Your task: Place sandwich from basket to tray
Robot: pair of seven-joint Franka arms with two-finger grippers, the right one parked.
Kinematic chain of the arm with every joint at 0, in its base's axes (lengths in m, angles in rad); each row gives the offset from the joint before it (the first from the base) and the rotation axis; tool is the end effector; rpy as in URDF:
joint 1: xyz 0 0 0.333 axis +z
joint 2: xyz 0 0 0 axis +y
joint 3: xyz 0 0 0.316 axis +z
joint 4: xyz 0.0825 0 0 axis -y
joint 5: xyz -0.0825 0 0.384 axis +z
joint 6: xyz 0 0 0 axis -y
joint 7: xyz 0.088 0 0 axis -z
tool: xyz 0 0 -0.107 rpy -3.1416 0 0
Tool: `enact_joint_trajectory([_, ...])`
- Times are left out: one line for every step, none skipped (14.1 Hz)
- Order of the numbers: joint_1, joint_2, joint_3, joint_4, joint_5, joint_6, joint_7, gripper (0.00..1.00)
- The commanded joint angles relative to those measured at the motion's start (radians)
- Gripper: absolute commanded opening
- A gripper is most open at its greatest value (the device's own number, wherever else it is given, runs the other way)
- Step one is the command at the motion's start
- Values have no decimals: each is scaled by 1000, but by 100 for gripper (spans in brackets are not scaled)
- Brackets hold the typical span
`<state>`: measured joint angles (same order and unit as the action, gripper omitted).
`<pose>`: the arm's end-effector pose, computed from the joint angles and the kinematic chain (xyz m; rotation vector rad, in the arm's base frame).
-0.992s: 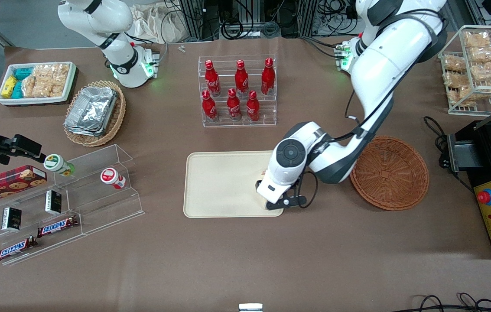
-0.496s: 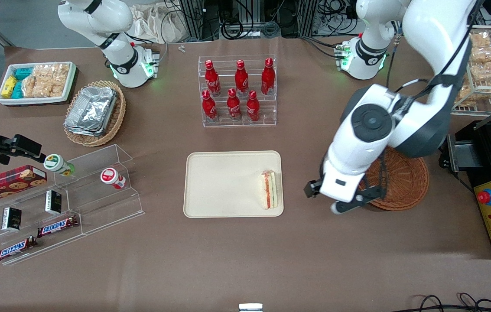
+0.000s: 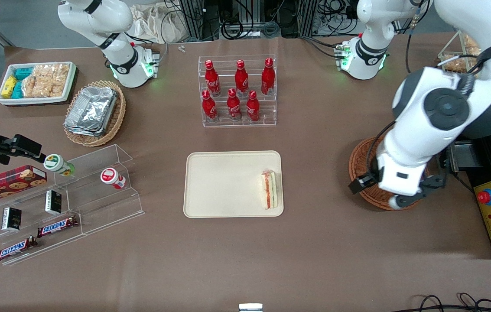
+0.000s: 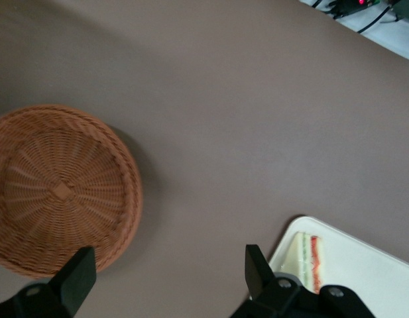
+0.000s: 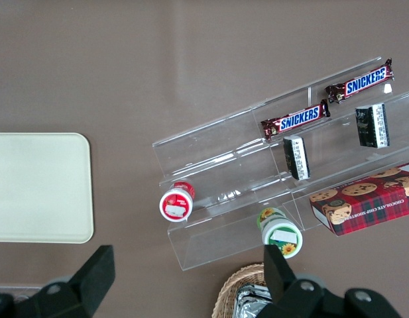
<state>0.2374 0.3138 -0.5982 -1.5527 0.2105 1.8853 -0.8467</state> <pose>0.6281 -0.1726 0.4999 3.0392 0.7074 0.1213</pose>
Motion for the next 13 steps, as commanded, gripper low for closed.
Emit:
enact_joint_trajectory([89, -126, -5, -112, -62, 2, 116, 100])
enact_joint_trajectory([114, -139, -5, -109, -62, -27, 156, 100])
enact_joint_trajectory([135, -145, -3, -98, -62, -64, 196, 100])
enact_joint_trajectory([154, -147, -2, -80, -62, -104, 231, 100])
enact_joint_trajectory([164, -144, -2, -54, -59, -159, 238, 100])
enact_joint_trajectory([163, -144, -2, -26, -37, -219, 235, 100])
enact_joint_trajectory([160, -145, -3, -8, -11, -260, 233, 100])
enact_joint_trajectory([160, -150, -6, -1, -3, -308, 233, 100])
enact_joint_trajectory([160, -154, -11, 5, -3, -337, 236, 100])
enact_joint_trajectory([157, -153, -9, 34, -2, -347, 242, 100])
enact_joint_trajectory([157, -148, -8, 46, 0, -348, 242, 100])
enact_joint_trajectory([163, -144, -5, 52, -3, -347, 247, 100])
enact_joint_trajectory([165, -139, -3, 63, 7, -347, 250, 100])
